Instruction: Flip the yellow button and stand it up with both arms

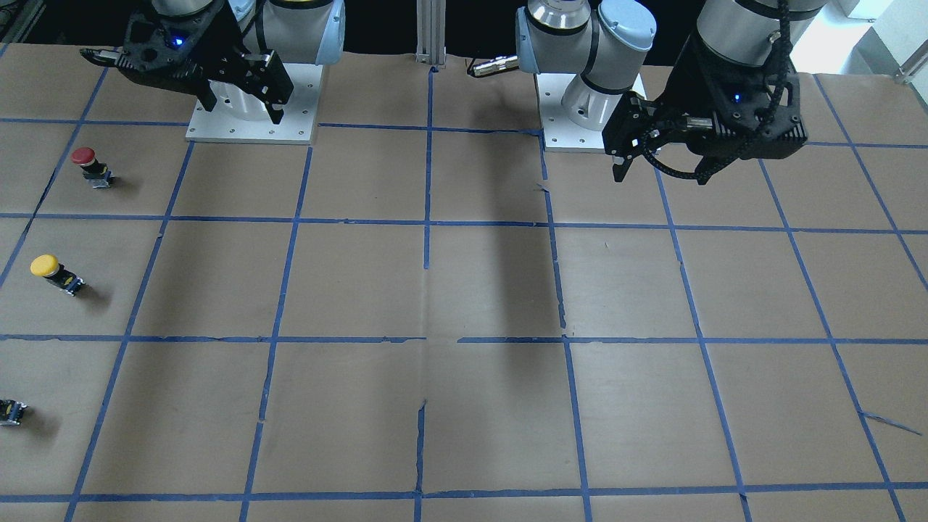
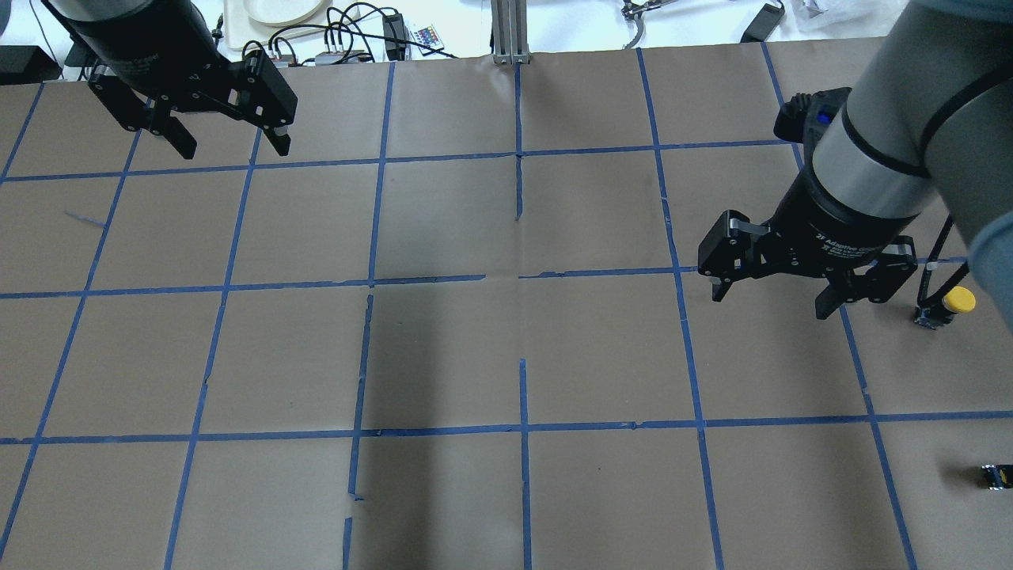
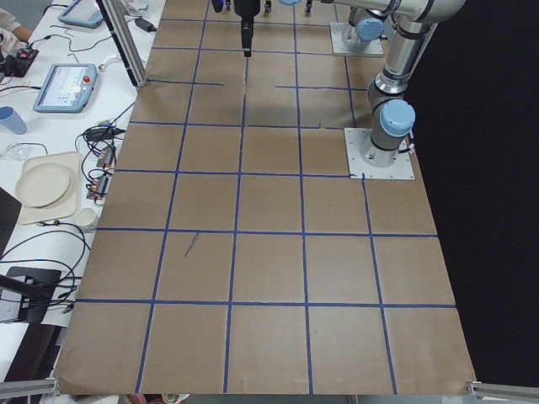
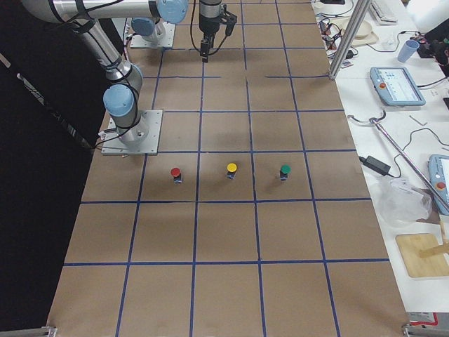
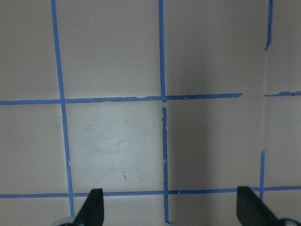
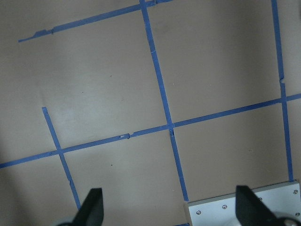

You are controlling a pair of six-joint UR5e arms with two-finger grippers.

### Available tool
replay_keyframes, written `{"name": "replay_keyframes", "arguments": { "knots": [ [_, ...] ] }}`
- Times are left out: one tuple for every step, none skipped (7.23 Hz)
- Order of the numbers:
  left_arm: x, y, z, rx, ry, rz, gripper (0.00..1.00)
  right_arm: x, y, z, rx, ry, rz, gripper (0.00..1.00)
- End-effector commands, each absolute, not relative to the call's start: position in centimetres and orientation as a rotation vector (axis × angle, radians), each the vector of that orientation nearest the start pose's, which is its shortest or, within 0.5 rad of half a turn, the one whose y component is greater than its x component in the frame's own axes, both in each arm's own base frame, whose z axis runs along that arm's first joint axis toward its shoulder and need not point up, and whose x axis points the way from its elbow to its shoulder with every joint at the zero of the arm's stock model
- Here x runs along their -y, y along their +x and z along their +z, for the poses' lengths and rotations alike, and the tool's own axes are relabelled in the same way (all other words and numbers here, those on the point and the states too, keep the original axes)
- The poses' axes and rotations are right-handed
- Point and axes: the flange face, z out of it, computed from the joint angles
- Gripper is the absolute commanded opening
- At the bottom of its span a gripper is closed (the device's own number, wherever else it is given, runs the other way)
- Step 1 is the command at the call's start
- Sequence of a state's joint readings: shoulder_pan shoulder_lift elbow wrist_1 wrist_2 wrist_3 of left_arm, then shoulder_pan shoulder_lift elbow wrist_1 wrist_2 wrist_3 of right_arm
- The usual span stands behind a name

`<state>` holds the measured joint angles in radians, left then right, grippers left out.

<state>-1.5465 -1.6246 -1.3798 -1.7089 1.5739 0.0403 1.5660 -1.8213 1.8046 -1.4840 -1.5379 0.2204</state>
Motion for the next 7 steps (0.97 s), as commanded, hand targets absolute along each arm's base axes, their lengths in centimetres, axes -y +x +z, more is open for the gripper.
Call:
{"name": "replay_keyframes", "arguments": {
  "knots": [
    [51.4, -12.0, 54.1, -3.138, 0.024, 0.000, 1.00, 39.1, 12.9, 47.8, -3.093, 0.377, 0.059, 1.00],
    [51.5, -12.0, 54.0, -3.138, 0.026, 0.003, 1.00, 41.3, 12.3, 49.0, -3.090, 0.399, 0.066, 1.00],
    [51.5, -12.0, 53.9, -3.139, 0.024, 0.007, 1.00, 44.0, 12.2, 49.6, -3.091, 0.402, 0.099, 1.00],
    [51.5, -12.0, 54.0, -3.137, 0.024, 0.003, 1.00, 44.9, 12.2, 48.7, -3.095, 0.401, 0.144, 1.00],
    [51.5, -12.0, 54.1, -3.137, 0.024, -0.002, 1.00, 44.7, 12.2, 48.4, -3.098, 0.394, 0.154, 1.00],
    [51.6, -12.0, 54.0, -3.138, 0.024, 0.000, 1.00, 44.6, 12.2, 49.0, -3.098, 0.391, 0.128, 1.00],
    [51.5, -12.1, 54.0, -3.138, 0.026, 0.000, 1.00, 44.5, 12.2, 48.8, -3.099, 0.396, 0.139, 1.00]
  ]
}}
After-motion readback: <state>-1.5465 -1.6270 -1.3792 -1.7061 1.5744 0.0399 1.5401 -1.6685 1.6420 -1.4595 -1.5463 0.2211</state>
